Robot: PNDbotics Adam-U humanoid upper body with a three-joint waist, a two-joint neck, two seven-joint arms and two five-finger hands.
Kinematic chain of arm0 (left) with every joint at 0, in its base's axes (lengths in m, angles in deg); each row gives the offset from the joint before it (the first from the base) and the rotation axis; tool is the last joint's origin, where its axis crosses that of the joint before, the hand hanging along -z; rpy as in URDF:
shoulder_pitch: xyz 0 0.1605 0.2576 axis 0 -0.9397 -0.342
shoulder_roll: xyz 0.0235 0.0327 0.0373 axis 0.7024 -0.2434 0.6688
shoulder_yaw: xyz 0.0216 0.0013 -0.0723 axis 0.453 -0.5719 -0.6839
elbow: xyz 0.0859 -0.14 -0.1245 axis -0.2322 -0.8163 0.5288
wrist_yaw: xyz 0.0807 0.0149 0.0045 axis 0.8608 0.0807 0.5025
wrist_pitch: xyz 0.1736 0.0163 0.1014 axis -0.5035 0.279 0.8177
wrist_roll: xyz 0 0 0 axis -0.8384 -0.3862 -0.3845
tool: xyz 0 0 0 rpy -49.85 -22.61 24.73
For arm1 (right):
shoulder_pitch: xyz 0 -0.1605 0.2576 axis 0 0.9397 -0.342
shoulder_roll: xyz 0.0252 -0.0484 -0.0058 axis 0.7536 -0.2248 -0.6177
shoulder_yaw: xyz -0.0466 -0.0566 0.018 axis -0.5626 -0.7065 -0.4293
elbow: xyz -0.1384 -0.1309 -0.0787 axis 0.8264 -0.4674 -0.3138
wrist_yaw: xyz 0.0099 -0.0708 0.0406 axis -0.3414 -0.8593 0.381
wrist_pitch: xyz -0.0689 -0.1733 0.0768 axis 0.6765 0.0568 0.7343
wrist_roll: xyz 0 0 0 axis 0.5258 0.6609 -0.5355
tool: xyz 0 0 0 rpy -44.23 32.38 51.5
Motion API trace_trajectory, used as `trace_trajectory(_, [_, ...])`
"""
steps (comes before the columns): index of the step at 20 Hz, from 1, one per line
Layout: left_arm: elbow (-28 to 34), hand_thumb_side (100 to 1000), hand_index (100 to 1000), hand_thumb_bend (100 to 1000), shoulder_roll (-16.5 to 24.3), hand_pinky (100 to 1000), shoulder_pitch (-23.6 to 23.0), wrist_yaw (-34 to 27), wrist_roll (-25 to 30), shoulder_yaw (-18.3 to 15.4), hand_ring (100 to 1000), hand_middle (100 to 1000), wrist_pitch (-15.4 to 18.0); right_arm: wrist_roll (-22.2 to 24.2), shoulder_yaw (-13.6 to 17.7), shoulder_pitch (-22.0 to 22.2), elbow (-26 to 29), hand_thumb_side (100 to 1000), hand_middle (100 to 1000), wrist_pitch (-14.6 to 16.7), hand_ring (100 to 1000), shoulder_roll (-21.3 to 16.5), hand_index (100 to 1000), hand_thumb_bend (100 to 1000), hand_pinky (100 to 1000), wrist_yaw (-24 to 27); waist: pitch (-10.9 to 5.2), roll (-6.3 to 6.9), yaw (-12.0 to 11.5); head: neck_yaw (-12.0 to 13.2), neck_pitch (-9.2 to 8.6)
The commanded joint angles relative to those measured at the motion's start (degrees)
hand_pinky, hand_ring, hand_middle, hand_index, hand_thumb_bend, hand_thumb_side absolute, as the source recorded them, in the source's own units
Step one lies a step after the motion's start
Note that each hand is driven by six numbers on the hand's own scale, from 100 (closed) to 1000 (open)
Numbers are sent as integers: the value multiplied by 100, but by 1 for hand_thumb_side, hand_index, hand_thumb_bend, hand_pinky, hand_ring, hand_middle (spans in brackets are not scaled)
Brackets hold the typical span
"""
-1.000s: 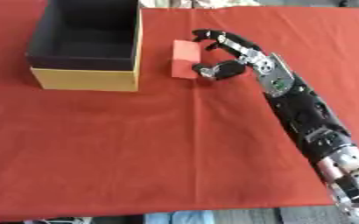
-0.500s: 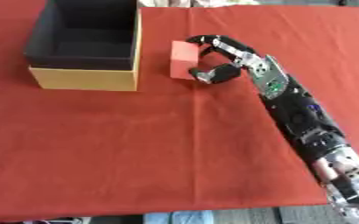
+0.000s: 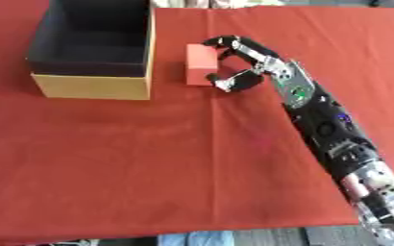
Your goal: Pick up objects on the table and place them in the box.
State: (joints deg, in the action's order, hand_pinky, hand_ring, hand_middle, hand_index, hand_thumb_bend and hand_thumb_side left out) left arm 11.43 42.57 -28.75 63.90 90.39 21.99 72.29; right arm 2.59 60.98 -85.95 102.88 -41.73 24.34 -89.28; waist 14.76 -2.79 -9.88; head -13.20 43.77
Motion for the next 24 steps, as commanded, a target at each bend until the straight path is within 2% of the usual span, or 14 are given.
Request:
trace_trajectory(1, [63, 425, 917, 100, 95, 911, 53, 31, 10, 9, 998, 925, -4, -243, 24, -95, 206, 100, 366, 4, 864, -99, 555, 100, 754, 111, -98, 11, 3, -8, 35])
trace_trajectory(5, [62, 426, 917, 100, 95, 911, 35, 31, 9, 7, 998, 925, -11, -385, -8, -123, 485, 100, 361, 7, 858, -162, 551, 100, 753, 283, -126, -4, 18, 6, 35])
trace_trajectory(14, [60, 424, 916, 100, 108, 911, 4, 20, 37, 34, 997, 924, -20, -290, -65, -311, 1225, 100, 362, -82, 846, -458, 547, 100, 761, 853, -208, -46, -19, 37, 35])
trace_trajectory(18, [53, 431, 917, 100, 110, 911, 16, 16, 93, 87, 998, 925, -32, -302, -32, -450, 1290, 100, 364, -124, 842, -523, 547, 100, 762, 967, -218, -93, -117, 11, 35])
trace_trajectory(24, [64, 430, 917, 100, 63, 911, 126, -20, 203, 197, 997, 924, -70, -347, 40, -656, 1120, 100, 368, -152, 842, -501, 552, 100, 763, 928, -212, -191, -400, -146, 6])
